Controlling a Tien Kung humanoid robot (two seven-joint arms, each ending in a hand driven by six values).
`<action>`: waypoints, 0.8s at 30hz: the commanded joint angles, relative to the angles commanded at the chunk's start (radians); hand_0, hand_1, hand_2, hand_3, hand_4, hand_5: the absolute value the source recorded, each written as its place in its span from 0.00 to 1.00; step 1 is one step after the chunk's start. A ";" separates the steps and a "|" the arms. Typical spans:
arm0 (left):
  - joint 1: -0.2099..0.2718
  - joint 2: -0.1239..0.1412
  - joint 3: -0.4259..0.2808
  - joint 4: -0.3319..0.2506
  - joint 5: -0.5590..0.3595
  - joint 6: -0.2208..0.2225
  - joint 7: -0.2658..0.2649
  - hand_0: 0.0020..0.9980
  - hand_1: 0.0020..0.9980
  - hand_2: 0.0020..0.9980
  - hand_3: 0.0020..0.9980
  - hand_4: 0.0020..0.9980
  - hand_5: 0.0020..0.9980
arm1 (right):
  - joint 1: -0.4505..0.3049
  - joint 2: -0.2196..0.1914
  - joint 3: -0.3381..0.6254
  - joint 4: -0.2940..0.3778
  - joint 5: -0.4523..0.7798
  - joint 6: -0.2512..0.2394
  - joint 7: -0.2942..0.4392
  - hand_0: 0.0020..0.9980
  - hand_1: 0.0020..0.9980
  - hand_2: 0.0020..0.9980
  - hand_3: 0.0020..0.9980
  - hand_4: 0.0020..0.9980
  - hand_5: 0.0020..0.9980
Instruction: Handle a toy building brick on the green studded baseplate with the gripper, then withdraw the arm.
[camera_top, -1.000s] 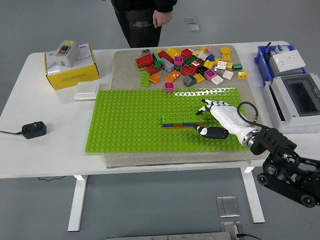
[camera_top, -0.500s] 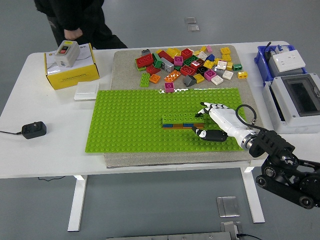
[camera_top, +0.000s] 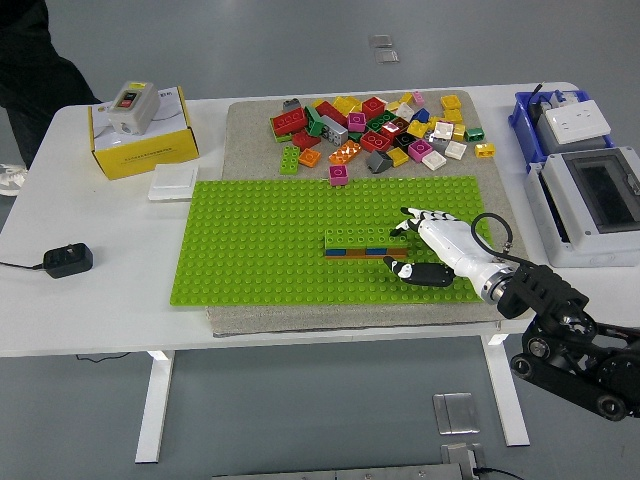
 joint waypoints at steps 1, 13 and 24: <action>0.000 0.000 0.000 0.000 0.000 0.000 0.000 0.65 0.64 0.47 0.57 0.16 0.77 | -0.001 0.001 0.000 -0.002 0.001 0.000 0.001 1.00 0.98 1.00 0.73 0.66 0.68; -0.001 0.001 0.005 0.000 0.000 -0.001 -0.004 0.65 0.64 0.47 0.57 0.16 0.77 | -0.011 0.016 -0.004 -0.024 0.021 -0.007 0.019 1.00 0.98 1.00 0.73 0.66 0.68; -0.002 0.001 0.004 0.000 0.000 0.001 -0.005 0.65 0.64 0.47 0.57 0.16 0.77 | -0.016 0.023 -0.005 -0.035 0.027 -0.011 0.025 1.00 0.98 1.00 0.73 0.67 0.68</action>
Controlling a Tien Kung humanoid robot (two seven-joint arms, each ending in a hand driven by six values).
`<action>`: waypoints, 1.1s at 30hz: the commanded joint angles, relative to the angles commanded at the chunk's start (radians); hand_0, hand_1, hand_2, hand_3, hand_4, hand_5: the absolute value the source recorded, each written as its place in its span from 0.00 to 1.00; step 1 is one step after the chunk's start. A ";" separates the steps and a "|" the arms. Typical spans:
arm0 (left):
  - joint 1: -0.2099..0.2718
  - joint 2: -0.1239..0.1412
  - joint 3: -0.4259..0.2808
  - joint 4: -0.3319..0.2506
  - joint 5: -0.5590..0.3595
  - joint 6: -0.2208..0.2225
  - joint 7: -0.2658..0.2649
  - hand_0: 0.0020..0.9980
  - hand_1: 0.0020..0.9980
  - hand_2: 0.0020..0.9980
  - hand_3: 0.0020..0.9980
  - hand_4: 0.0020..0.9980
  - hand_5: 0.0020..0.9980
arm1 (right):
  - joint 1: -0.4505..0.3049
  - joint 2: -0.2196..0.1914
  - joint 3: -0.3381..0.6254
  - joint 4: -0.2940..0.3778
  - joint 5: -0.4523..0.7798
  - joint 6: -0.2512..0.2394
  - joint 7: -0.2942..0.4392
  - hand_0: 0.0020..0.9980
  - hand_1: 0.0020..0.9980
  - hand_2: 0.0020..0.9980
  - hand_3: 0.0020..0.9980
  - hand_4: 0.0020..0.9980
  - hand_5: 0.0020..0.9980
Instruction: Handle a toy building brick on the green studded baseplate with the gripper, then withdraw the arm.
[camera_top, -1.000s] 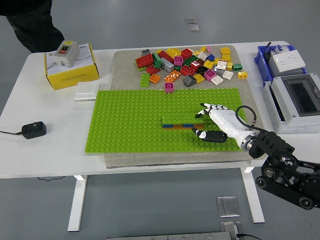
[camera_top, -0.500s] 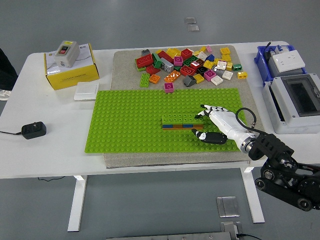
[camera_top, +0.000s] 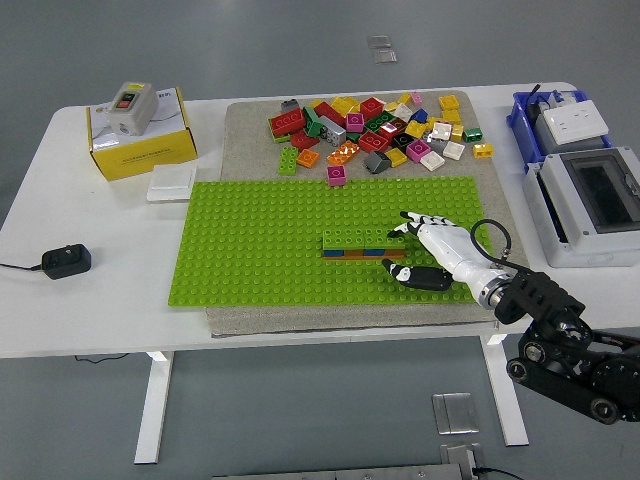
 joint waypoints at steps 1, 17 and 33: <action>0.000 0.000 -0.001 0.000 0.000 0.000 0.000 0.65 0.64 0.47 0.57 0.16 0.77 | 0.000 0.000 -0.001 -0.001 0.000 0.000 0.000 1.00 0.98 1.00 0.73 0.67 0.68; 0.003 -0.002 -0.017 0.000 0.000 -0.001 0.003 0.65 0.64 0.47 0.57 0.17 0.77 | 0.003 -0.006 0.031 0.016 0.039 0.002 0.033 1.00 0.98 1.00 0.73 0.67 0.68; 0.012 0.013 -0.020 0.000 0.000 0.000 0.003 0.65 0.64 0.47 0.57 0.17 0.77 | 0.004 -0.042 0.127 0.090 0.128 0.016 0.073 1.00 0.98 1.00 0.73 0.67 0.68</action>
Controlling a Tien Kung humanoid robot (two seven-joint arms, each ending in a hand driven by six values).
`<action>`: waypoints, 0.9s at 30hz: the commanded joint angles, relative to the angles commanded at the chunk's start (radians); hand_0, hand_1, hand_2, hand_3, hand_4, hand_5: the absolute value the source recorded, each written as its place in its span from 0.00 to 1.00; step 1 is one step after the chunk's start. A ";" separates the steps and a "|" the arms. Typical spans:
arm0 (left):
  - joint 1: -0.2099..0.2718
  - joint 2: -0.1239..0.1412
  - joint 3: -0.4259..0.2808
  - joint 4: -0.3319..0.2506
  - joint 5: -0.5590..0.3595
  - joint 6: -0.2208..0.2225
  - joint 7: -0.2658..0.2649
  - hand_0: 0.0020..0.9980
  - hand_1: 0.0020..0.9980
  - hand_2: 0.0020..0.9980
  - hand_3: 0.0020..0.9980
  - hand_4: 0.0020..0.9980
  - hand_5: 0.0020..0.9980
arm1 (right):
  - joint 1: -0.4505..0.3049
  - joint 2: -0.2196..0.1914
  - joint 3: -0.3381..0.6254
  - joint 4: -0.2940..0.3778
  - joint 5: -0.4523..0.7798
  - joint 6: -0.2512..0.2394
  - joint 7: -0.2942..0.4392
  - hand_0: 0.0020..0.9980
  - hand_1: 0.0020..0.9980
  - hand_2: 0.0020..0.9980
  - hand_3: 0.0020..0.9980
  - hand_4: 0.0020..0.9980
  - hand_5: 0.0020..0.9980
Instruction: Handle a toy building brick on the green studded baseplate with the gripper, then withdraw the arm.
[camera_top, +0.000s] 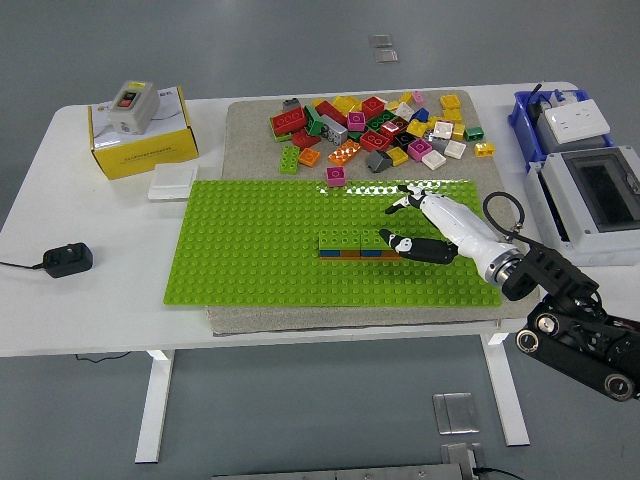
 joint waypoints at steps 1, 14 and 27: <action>0.001 -0.001 -0.003 0.000 0.000 0.000 0.000 0.65 0.64 0.47 0.57 0.17 0.77 | -0.003 -0.003 0.008 0.005 -0.002 -0.001 -0.001 1.00 0.98 1.00 0.73 0.67 0.68; 0.022 -0.032 -0.064 0.000 0.000 0.007 0.002 0.65 0.64 0.47 0.57 0.17 0.77 | -0.142 -0.006 0.222 0.131 -0.065 -0.042 0.001 0.99 0.97 0.99 0.73 0.66 0.68; 0.023 -0.020 0.100 0.000 -0.078 0.034 0.020 0.65 0.64 0.47 0.57 0.17 0.77 | -0.265 0.055 0.442 0.119 0.037 -0.069 0.075 0.98 0.95 0.98 0.75 0.66 0.67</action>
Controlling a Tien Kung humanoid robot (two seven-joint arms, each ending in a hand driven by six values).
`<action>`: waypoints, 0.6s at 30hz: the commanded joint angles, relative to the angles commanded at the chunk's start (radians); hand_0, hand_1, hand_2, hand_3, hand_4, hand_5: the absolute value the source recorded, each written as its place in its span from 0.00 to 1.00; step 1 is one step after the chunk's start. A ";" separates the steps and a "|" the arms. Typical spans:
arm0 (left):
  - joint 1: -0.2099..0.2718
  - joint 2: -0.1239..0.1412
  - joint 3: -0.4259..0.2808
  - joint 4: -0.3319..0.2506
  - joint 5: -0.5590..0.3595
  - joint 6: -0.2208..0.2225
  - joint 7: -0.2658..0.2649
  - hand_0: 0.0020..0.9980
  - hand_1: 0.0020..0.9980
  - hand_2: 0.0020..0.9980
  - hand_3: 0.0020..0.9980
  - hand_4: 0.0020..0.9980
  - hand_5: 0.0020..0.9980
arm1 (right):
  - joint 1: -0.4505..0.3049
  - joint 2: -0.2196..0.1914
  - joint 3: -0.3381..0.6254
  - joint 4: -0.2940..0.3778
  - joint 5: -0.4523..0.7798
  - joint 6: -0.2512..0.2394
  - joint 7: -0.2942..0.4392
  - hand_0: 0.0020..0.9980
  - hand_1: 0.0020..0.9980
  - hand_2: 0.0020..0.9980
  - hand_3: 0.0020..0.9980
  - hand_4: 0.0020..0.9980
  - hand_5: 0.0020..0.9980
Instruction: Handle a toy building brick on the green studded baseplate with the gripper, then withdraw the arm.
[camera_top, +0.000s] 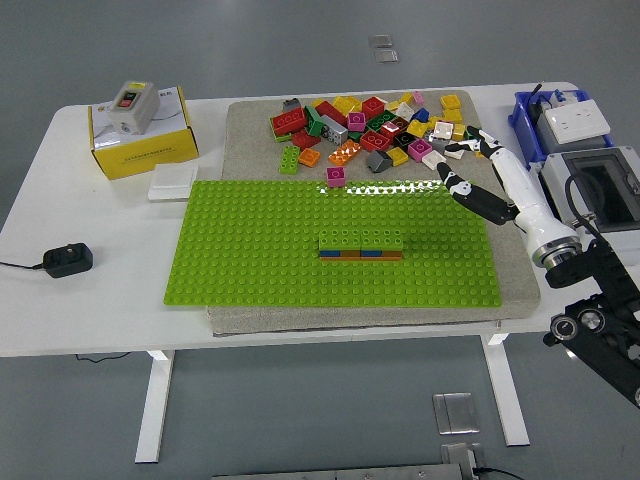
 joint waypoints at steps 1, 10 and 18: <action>0.000 0.004 0.028 0.000 -0.027 0.003 0.001 0.65 0.64 0.47 0.57 0.17 0.77 | -0.013 0.003 0.017 -0.007 0.025 0.001 0.015 0.98 0.95 0.98 0.75 0.66 0.67; 0.013 0.035 0.050 0.000 -0.050 0.007 0.008 0.65 0.64 0.47 0.57 0.17 0.77 | -0.120 0.028 0.127 -0.024 0.181 0.016 0.105 0.97 0.94 0.97 0.79 0.66 0.66; 0.024 0.040 -0.023 0.000 0.038 0.001 0.006 0.65 0.64 0.48 0.57 0.17 0.76 | -0.147 0.043 0.197 -0.013 0.215 0.018 0.133 0.94 0.91 0.94 0.88 0.66 0.66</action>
